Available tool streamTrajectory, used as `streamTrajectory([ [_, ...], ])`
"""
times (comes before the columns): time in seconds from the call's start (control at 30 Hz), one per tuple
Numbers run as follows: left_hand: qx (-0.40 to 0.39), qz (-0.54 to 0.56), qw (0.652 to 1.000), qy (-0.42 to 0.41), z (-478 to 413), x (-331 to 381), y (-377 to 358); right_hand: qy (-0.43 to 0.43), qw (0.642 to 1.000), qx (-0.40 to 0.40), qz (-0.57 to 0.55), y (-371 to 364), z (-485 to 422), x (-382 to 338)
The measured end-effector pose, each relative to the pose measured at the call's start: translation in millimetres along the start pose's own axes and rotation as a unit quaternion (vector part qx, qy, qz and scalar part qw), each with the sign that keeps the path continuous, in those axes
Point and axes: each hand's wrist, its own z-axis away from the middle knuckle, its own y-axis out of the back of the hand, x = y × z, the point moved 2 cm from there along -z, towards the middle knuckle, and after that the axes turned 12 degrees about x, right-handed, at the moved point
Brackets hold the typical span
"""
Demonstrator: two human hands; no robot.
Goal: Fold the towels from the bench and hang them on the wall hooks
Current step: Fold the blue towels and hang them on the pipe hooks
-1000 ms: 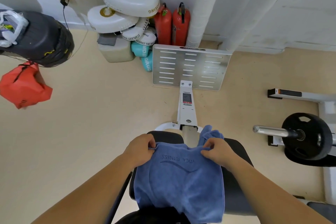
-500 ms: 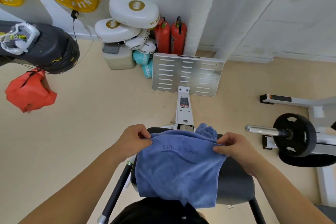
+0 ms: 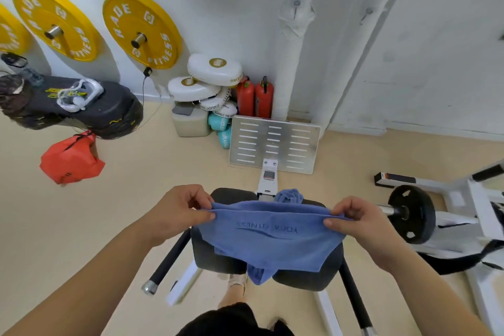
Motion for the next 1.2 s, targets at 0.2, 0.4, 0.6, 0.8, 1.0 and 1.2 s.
streamTrajectory([
  [0.2, 0.051, 0.014, 0.996, -0.075, 47, 37, 4, 0.112, 0.988, 0.039, 0.104, 31, 47, -28],
  [0.4, 0.017, -0.119, 0.979, -0.166, 56, 66, 13, 0.153, 0.967, 0.054, 0.194, 49, 59, -51],
  [0.6, 0.067, -0.124, 0.975, -0.173, 44, 85, 35, 0.167, 0.955, 0.077, 0.232, 52, 60, -83],
  [0.8, 0.107, -0.133, 0.966, -0.195, 33, 90, 54, 0.202, 0.933, 0.103, 0.281, 39, 50, -106],
  [1.0, 0.124, -0.131, 0.960, -0.212, 4, 74, 66, 0.195, 0.932, 0.099, 0.290, 26, 35, -102],
  [1.2, 0.171, -0.215, 0.926, -0.258, -37, 70, 72, 0.155, 0.950, 0.136, 0.235, 4, 8, -117],
])
